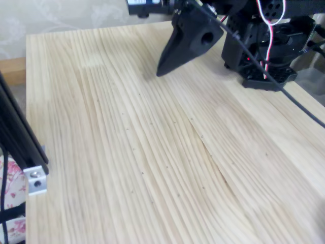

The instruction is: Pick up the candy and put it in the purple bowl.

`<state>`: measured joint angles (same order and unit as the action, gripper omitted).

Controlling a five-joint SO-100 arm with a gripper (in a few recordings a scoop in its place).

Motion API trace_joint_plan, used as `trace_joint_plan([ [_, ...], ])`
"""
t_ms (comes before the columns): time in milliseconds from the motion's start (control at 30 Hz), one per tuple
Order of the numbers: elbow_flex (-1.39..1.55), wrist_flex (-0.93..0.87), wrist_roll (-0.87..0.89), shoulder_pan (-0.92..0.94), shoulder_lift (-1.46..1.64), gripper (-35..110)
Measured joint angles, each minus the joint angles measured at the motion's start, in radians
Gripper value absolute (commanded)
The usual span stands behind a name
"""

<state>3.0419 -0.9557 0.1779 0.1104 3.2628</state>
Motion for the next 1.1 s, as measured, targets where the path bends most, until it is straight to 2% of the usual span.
trace_joint_plan([
  [1100, 0.000, -0.002, -0.018, -0.021, 0.002, -1],
])
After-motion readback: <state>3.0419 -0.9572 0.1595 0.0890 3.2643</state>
